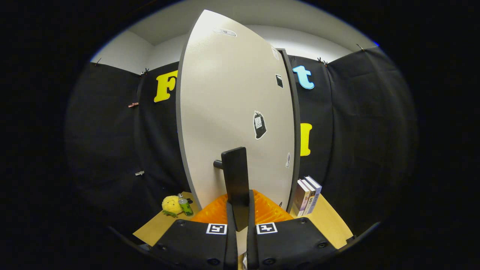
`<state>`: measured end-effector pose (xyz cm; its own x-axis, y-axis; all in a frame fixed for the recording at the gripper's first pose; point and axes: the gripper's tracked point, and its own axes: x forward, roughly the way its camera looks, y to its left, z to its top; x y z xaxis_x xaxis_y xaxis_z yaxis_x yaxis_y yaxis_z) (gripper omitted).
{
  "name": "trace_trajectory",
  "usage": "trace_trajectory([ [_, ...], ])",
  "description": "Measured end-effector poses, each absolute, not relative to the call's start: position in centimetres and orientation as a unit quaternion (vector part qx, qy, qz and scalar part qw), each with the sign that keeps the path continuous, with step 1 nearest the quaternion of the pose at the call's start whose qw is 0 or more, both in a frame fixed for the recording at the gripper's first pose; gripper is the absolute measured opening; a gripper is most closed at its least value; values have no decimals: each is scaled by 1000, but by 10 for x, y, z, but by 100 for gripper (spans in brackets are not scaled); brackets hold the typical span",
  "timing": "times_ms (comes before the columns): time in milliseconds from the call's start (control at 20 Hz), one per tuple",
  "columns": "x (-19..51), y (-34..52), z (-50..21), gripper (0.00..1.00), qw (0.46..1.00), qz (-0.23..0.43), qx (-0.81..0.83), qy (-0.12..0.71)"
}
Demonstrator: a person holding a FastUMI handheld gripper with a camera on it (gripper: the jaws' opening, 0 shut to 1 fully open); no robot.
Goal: Open the shoe cabinet door, grab the shoes and put them into the shoe cabinet, then close the shoe cabinet door.
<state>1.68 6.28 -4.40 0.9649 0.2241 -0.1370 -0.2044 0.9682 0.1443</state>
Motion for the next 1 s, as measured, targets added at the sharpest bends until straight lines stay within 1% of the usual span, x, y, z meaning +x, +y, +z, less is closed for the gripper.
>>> trace_trajectory([
  [300,10,44,-43,13,988,110,82,77],
  [1000,3,-9,-45,13,990,93,66,80],
])
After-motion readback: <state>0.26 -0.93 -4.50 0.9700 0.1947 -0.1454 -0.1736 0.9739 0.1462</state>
